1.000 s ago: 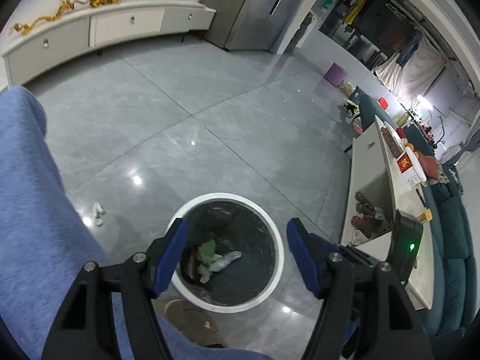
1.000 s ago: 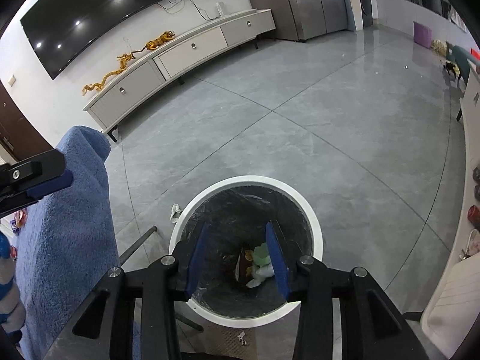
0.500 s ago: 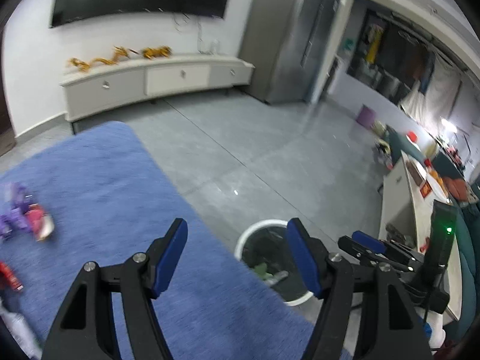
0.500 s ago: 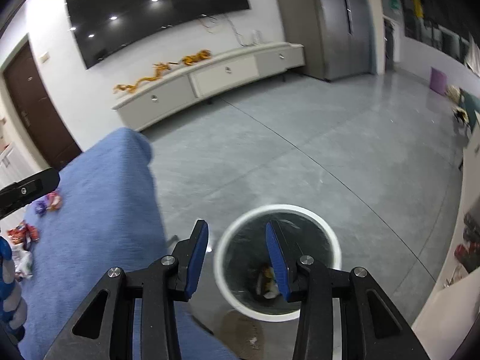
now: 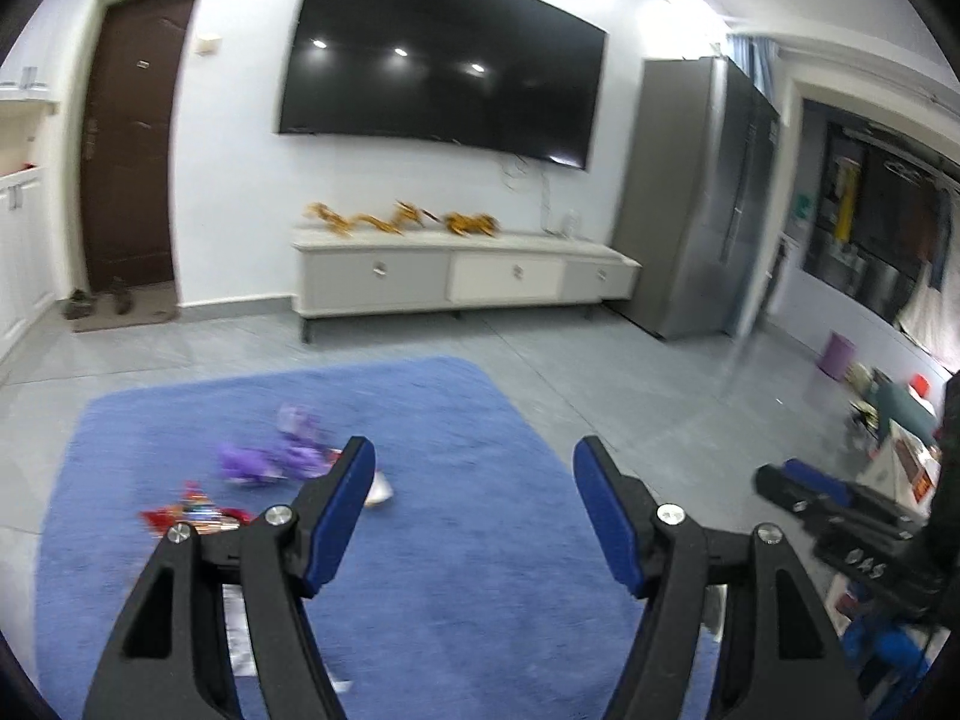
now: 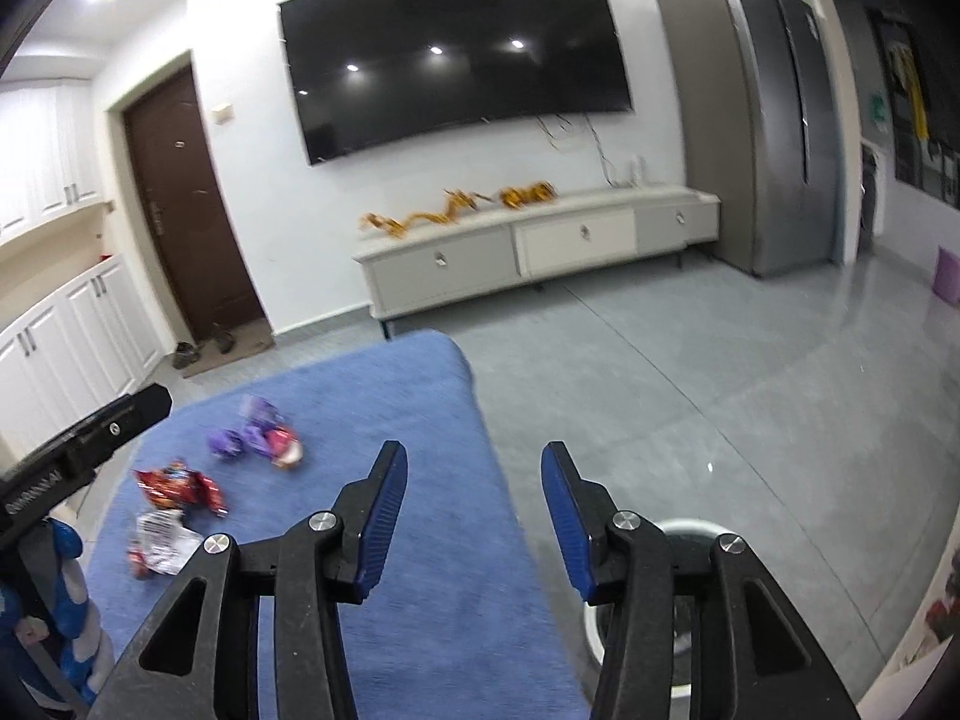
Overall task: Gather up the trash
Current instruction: 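Grasp clear plastic wrapper with left tool while right tool grasps white printed bag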
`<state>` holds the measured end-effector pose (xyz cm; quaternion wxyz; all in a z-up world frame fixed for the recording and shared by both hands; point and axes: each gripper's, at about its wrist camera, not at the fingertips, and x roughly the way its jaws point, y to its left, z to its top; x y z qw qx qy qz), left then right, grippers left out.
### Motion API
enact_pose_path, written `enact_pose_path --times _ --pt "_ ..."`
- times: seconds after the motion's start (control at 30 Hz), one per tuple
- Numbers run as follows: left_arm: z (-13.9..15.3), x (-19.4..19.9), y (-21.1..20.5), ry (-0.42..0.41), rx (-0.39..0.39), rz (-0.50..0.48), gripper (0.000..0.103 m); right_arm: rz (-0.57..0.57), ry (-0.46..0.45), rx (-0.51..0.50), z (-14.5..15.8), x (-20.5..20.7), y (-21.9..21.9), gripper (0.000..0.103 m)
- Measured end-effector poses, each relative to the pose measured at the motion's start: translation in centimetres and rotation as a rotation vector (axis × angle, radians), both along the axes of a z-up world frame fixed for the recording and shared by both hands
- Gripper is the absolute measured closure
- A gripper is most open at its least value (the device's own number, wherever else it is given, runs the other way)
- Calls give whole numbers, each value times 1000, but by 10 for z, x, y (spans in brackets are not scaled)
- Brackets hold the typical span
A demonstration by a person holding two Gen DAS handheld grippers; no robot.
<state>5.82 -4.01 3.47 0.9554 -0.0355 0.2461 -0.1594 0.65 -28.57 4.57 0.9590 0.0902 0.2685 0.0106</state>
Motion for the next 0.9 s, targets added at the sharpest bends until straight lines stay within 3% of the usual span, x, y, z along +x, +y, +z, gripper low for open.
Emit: enact_pose_path --times 0.13,0.33,0.53,0.9 --pt "10 -17 38 -35 -3 75 30 29 -51 -10 18 -13 20 52" --pt "8 -31 71 -30 -24 116 29 70 -106 -7 33 -26 37 51" --pt "-14 -44 98 8 -23 125 29 91 -115 -13 34 -28 45 51" --pt "-77 -27 210 166 6 357 30 167 -42 14 5 0 64 51"
